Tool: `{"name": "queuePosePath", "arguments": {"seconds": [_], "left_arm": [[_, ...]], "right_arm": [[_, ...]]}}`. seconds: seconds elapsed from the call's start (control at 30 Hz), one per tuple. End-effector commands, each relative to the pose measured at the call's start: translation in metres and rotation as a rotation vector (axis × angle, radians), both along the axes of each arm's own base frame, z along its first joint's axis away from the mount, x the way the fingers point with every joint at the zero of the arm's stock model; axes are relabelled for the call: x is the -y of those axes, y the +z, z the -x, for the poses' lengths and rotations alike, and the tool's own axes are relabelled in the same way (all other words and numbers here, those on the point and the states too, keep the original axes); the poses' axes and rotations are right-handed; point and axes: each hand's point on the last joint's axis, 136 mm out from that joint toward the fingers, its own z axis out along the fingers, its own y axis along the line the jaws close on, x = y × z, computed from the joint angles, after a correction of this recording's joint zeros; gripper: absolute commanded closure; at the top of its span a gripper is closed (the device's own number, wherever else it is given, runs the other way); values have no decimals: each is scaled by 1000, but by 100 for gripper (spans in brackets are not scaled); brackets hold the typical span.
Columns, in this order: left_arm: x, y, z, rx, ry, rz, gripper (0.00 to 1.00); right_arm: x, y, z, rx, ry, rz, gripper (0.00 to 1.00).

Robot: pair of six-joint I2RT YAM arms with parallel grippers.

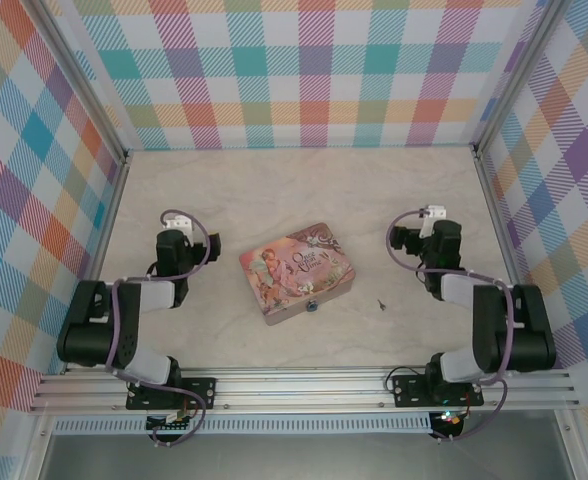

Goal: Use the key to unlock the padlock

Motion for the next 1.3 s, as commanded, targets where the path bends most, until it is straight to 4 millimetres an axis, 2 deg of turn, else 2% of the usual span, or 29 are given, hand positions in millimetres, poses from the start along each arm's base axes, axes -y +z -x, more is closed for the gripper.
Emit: {"name": "queuePosePath", "arguments": {"seconds": [0.0,0.17,0.3,0.43,0.57,0.63,0.8,0.87,1.0,1.17,1.27], "left_arm": [[-1,46,-1,69,27,24,0],[1,87,12,-1,102,165,0],[29,107,26,-68,33,228,0],[75,130,48,-90,-131,250,0],[142,151,79,-75,-384,268,0],[176,153,96,-89,-508,247,0],[242,141,131,-156,-732,126,1],[258,125,142,-206,-785,23,1],[279,99,144,-289,-815,-69,4],[301,73,140,-380,-827,-48,10],[306,58,133,-422,-793,-47,13]], "right_arm": [[1,17,11,-89,-22,-45,0],[-11,32,42,-219,-37,-204,0],[-29,40,70,-318,-16,-347,0],[-35,32,99,-458,-34,-386,0],[-30,10,125,-577,-91,-346,1],[-31,1,132,-615,-99,-342,0],[-38,-17,142,-680,-105,-336,0],[-40,-23,144,-706,-106,-326,0],[-48,-32,147,-760,-92,-279,0],[-54,-40,151,-800,-91,-204,0],[-59,-43,151,-804,-87,-197,0]]}}
